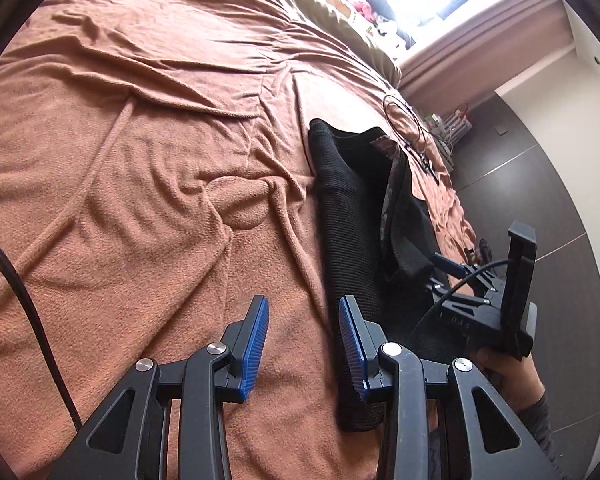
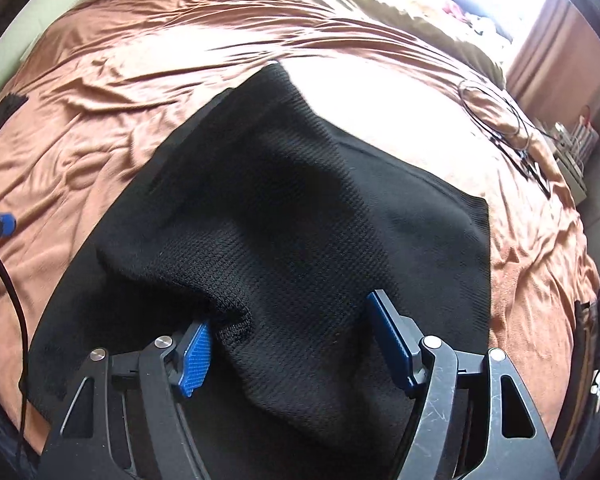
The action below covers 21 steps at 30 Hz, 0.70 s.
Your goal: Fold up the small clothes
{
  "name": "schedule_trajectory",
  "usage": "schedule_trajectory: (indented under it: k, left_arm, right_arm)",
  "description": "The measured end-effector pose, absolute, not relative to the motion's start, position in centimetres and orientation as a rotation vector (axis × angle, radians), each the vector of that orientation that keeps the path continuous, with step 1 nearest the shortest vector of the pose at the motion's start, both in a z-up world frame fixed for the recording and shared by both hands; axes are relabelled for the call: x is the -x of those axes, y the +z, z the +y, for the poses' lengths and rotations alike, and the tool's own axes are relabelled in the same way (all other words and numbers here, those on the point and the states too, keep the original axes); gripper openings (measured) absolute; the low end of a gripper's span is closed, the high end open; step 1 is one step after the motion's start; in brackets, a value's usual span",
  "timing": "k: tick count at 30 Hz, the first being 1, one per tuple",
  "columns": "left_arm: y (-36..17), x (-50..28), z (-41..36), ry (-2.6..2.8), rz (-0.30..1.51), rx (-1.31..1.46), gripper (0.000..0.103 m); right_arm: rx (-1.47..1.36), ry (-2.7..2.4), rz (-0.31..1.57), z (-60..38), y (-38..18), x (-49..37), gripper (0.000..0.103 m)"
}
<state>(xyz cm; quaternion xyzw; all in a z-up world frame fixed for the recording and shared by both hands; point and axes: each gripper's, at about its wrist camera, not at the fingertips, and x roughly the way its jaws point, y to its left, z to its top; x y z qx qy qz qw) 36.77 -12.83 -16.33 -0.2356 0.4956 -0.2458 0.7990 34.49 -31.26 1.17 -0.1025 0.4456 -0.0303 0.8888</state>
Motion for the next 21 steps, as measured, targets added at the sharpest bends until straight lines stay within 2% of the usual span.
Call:
schedule_trajectory:
  k: [21]
  left_arm:
    - [-16.8,-40.7,-18.1,-0.473,1.128,0.399,0.038]
  right_arm:
    - [-0.031,-0.246,0.892,-43.1,2.5,-37.0,0.069]
